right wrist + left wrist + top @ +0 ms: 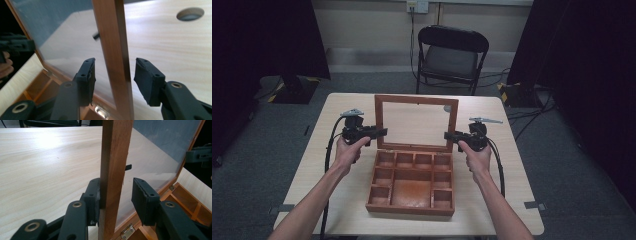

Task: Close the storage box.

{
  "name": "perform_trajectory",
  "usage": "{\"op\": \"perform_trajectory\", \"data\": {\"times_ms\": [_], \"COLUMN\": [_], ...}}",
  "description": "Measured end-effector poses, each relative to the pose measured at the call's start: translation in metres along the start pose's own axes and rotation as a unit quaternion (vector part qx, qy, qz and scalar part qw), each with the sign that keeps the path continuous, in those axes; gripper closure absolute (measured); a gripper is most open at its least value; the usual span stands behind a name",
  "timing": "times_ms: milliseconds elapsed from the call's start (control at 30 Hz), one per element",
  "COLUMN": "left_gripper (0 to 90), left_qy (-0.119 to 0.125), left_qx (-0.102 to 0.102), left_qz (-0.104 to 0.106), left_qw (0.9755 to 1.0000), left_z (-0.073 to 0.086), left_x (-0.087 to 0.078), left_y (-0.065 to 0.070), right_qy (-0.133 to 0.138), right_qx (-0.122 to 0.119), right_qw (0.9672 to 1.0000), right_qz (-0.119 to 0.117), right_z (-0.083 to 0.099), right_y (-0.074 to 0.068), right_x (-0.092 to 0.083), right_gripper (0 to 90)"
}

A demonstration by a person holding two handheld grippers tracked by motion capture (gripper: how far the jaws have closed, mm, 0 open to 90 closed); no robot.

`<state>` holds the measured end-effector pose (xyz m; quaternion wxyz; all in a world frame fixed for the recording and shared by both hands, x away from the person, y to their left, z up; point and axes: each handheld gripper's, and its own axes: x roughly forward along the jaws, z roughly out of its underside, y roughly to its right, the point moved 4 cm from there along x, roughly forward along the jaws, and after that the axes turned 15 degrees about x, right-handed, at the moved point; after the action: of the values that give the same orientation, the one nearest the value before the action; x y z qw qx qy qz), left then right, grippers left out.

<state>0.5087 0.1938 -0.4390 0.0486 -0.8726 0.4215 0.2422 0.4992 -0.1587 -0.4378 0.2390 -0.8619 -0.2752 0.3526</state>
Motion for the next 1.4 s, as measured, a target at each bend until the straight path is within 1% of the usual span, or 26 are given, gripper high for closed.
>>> {"op": "perform_trajectory", "data": {"times_ms": [67, 133, 167, 200, 233, 267, 367, 467, 567, 667, 800, 867, 900, 1033, 1167, 1300, 1400], "left_gripper": [59.3, 59.2, 59.0, 58.9, 58.8, 58.7, 58.4, 57.6, 56.3, 56.3, 56.0, 55.8, 55.7, 55.1, 55.1, 54.7, 53.9], "left_qy": [0.000, 0.001, 0.000, -0.001, -0.004, -0.001, -0.001, -0.005, -0.007, -0.012, -0.011, -0.012, -0.011, -0.011, -0.009, -0.005, -0.003], "left_qx": [0.003, 0.002, 0.003, 0.003, 0.005, 0.002, 0.003, 0.002, 0.000, 0.005, 0.008, 0.016, 0.013, 0.020, 0.022, 0.024, 0.019], "left_qz": [0.002, 0.005, 0.005, 0.005, 0.003, 0.004, 0.002, 0.001, -0.005, -0.008, -0.003, -0.003, -0.002, 0.000, 0.003, 0.015, 0.018], "left_qw": [1.0000, 1.0000, 1.0000, 1.0000, 1.0000, 1.0000, 1.0000, 1.0000, 1.0000, 0.9999, 0.9999, 0.9998, 0.9999, 0.9997, 0.9997, 0.9996, 0.9996], "left_z": [0.000, -0.001, -0.001, -0.002, -0.002, -0.002, -0.003, -0.003, -0.004, -0.004, -0.003, -0.003, -0.003, -0.004, -0.005, -0.006, -0.005], "left_x": [-0.001, -0.002, -0.003, -0.004, -0.005, -0.006, -0.007, -0.008, -0.008, -0.010, -0.013, -0.015, -0.016, -0.020, -0.027, -0.032, -0.034], "left_y": [0.000, 0.001, 0.001, 0.002, 0.002, 0.002, 0.003, 0.004, 0.007, 0.009, 0.011, 0.012, 0.013, 0.016, 0.018, 0.021, 0.022], "right_qy": [0.006, 0.007, 0.007, 0.006, 0.005, 0.004, 0.000, -0.001, -0.002, -0.001, -0.005, -0.008, -0.009, -0.009, -0.008, -0.015, -0.015], "right_qx": [-0.001, -0.006, -0.011, -0.014, -0.016, -0.016, -0.014, -0.014, -0.014, -0.012, -0.013, -0.012, -0.013, -0.017, -0.022, -0.031, -0.031], "right_qw": [1.0000, 0.9999, 0.9999, 0.9999, 0.9998, 0.9999, 0.9999, 0.9999, 0.9999, 0.9999, 0.9999, 0.9999, 0.9999, 0.9998, 0.9997, 0.9994, 0.9994], "right_qz": [-0.004, -0.010, -0.009, -0.003, -0.003, -0.004, -0.006, -0.006, -0.005, -0.001, 0.000, -0.002, -0.002, -0.005, -0.006, -0.009, -0.008], "right_z": [-0.002, -0.003, -0.002, -0.002, -0.002, -0.002, -0.002, -0.002, -0.002, -0.001, 0.000, 0.000, 0.000, 0.001, 0.003, 0.007, 0.009], "right_y": [-0.003, -0.007, -0.008, -0.010, -0.011, -0.011, -0.011, -0.012, -0.013, -0.015, -0.019, -0.020, -0.021, -0.025, -0.028, -0.030, -0.030], "right_x": [-0.001, -0.001, 0.000, 0.000, -0.001, -0.001, -0.002, -0.003, -0.004, -0.004, -0.006, -0.007, -0.008, -0.012, -0.016, -0.021, -0.026], "right_gripper": [49.8, 53.2, 53.1, 53.1, 53.3, 53.3, 53.7, 53.4, 53.1, 51.7, 49.4, 48.4, 48.2, 46.4, 45.3, 45.0, 46.1]}}
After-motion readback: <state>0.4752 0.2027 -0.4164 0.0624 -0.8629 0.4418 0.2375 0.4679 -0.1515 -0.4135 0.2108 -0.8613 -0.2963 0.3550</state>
